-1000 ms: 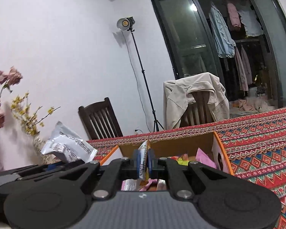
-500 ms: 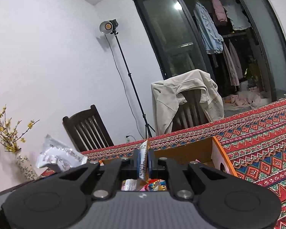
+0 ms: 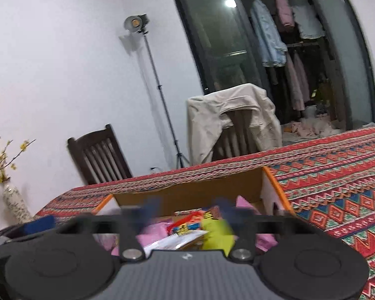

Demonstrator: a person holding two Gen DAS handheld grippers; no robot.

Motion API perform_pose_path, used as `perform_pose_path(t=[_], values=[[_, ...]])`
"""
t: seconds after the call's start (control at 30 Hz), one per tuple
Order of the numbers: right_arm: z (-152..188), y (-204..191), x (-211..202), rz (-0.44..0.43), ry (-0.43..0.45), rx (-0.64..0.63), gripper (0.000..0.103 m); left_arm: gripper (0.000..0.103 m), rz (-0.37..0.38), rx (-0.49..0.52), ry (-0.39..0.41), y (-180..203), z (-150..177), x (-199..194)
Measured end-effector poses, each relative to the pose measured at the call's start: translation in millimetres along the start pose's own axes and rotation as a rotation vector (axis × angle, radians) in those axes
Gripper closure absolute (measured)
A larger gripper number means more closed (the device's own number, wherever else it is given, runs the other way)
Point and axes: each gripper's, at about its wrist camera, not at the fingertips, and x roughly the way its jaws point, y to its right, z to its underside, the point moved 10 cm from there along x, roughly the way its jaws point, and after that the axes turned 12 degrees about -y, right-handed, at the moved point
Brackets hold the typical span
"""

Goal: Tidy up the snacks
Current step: 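Carry both packets over the orange box and open both grippers, then withdraw both grippers from the box toward the remaining packets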

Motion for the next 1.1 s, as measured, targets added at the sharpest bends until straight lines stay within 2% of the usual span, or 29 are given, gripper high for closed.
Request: perform_pose_path(t=[0.6, 0.7, 0.87, 1.1], values=[[2.4, -5.2, -17.2, 0.048, 0.011, -0.032, 0.000, 0.000, 0.002, -0.030, 0.026, -2.5, -7.5, -21.0], [-4.7, -6.5, -36.1, 0.090, 0.028, -0.040, 0.000, 0.000, 0.018, -0.054, 0.023, -6.0, -14.1, -34.9], [-8.0, -6.5, -69.7, 0.084, 0.033, -0.055, 0.000, 0.000, 0.053, -0.063, 0.025, -14.9, -22.9, -61.0], [23.4, -3.5, -97.2, 0.100, -0.011, -0.120, 0.000, 0.000, 0.028, -0.010, 0.059, -31.1, -8.2, -96.1]])
